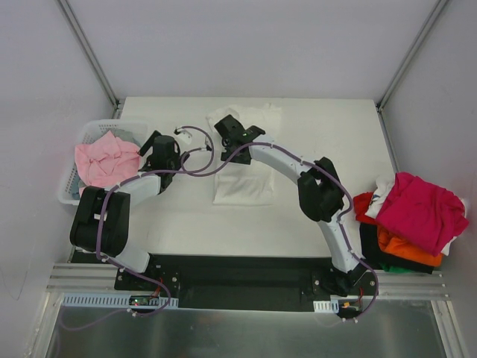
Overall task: Fold and stack the t-shirts
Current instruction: Fold the tshirt
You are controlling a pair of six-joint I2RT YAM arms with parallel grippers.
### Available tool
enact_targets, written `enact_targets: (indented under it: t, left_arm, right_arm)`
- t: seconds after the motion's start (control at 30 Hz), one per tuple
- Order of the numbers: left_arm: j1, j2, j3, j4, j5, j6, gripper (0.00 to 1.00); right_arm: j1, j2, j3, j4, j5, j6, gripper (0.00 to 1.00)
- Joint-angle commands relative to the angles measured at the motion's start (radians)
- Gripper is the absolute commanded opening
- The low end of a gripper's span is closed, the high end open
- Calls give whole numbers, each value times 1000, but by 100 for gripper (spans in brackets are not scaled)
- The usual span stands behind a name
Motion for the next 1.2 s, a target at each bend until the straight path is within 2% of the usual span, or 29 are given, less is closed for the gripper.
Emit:
enact_targets:
  t: [0.0, 0.13, 0.23, 0.4, 0.53, 0.57, 0.8, 0.97, 1.17]
  left_arm:
    - [-7, -8, -5, 43, 5, -7, 99]
    - [-7, -22, -3, 43, 1, -4, 99]
    - [-5, -30, -2, 40, -4, -9, 99]
    - [-1, 32, 36, 65, -38, -9, 99]
    - [4, 93, 96, 57, -44, -21, 99]
    - [4, 117, 121, 51, -44, -26, 99]
    - [38, 216, 248, -4, -51, -44, 99]
    - [78, 245, 319, -41, -30, -72, 99]
    - [110, 259, 342, -55, -21, -70, 100]
  right_arm:
    - [-10, -21, 47, 8, 44, -2, 63]
    - [-3, -102, -18, -32, 10, 55, 63]
    - [19, -221, -166, -8, -4, 95, 64]
    - [98, -364, -352, -12, 2, 149, 81]
    - [161, -437, -446, -27, -7, 185, 89]
    - [181, -453, -456, -32, -16, 205, 93]
    - [223, -483, -570, -32, -102, 267, 98]
    - [225, -461, -630, 9, -102, 256, 99]
    - [223, -406, -622, 23, -119, 238, 98]
